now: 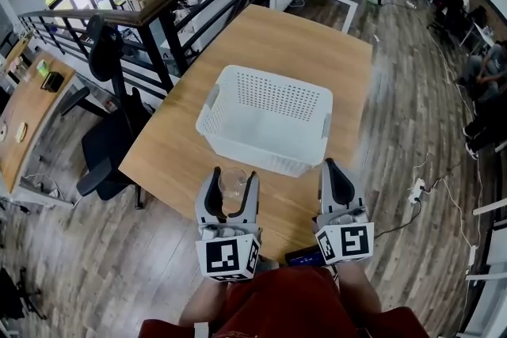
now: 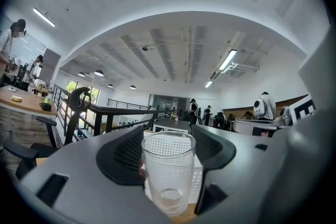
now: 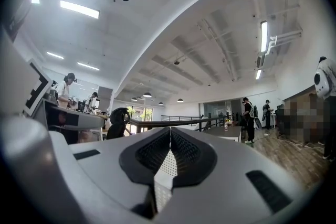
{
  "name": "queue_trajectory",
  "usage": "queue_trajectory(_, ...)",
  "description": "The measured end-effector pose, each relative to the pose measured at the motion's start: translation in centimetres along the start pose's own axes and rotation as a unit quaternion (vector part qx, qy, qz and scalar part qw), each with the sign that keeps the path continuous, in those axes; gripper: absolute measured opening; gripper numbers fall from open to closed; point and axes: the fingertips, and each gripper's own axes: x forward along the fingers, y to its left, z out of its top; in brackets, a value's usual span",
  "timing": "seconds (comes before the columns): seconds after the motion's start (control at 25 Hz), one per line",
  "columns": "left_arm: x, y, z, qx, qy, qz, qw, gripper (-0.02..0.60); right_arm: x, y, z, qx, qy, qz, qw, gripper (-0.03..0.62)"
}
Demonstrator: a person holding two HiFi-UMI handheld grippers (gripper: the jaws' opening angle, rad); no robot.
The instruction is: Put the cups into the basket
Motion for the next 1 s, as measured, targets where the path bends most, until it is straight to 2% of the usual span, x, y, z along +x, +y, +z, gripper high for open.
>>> queue_trajectory(0.64, 4.4, -2.7, -0.4, 0.017, 0.017, 0.051, 0.9984, 0.288, 3.3, -5.9, -2.4, 0.038, 0.011, 0.040, 0.998, 0.011)
queue_trajectory(1.0, 8.0, -3.9, 0.6, 0.028, 0.027, 0.082, 0.9959, 0.288, 5.9, -9.4, -3.6, 0.081, 0.010, 0.070, 0.994, 0.011)
